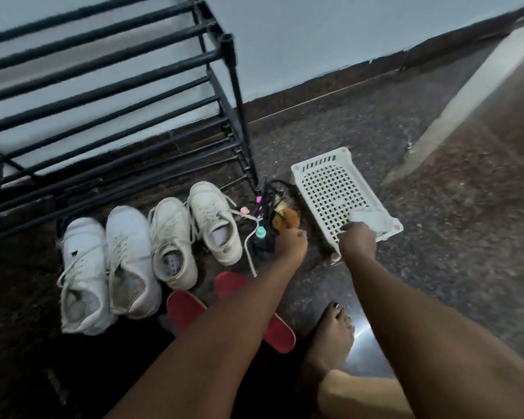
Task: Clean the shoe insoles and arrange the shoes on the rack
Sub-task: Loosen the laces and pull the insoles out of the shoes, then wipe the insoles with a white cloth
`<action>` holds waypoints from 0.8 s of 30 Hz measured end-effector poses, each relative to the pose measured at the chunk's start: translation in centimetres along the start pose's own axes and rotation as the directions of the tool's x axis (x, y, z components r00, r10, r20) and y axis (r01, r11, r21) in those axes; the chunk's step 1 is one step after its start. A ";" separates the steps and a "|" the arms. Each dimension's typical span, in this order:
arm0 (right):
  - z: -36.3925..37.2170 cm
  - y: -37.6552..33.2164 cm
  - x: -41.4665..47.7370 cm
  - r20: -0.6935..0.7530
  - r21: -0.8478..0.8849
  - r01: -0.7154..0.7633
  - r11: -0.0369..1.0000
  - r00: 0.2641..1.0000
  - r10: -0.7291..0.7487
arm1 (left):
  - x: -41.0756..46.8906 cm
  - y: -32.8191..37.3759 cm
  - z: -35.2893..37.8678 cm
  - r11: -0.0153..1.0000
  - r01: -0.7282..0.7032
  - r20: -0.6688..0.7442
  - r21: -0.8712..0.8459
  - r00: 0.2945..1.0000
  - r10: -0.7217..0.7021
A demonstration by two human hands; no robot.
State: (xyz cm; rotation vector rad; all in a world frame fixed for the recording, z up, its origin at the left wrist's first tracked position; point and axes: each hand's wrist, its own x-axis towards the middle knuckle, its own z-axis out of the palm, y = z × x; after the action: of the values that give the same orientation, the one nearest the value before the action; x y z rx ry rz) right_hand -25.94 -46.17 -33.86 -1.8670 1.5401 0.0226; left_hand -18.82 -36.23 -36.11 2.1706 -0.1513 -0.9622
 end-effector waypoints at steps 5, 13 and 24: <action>-4.4 2.2 7.0 -0.205 0.077 0.001 0.997 0.979 0.015 | 2.2 5.1 4.7 0.959 -0.171 0.167 0.224 0.977 0.135; -1.8 2.5 11.3 -0.037 -0.041 0.061 0.997 0.997 -0.062 | 6.3 7.0 9.6 0.735 -0.448 0.315 0.509 0.892 0.325; 1.2 3.5 12.6 -0.037 -0.206 0.127 0.970 0.990 -0.137 | 8.3 5.4 10.5 0.749 -0.432 0.248 0.503 0.902 0.354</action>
State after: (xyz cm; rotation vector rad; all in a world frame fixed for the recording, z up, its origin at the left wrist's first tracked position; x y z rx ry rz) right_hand -24.82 -56.50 -41.96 -2.1437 1.4909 0.0745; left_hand -19.14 -49.36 -42.02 2.4230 -1.0331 -0.8840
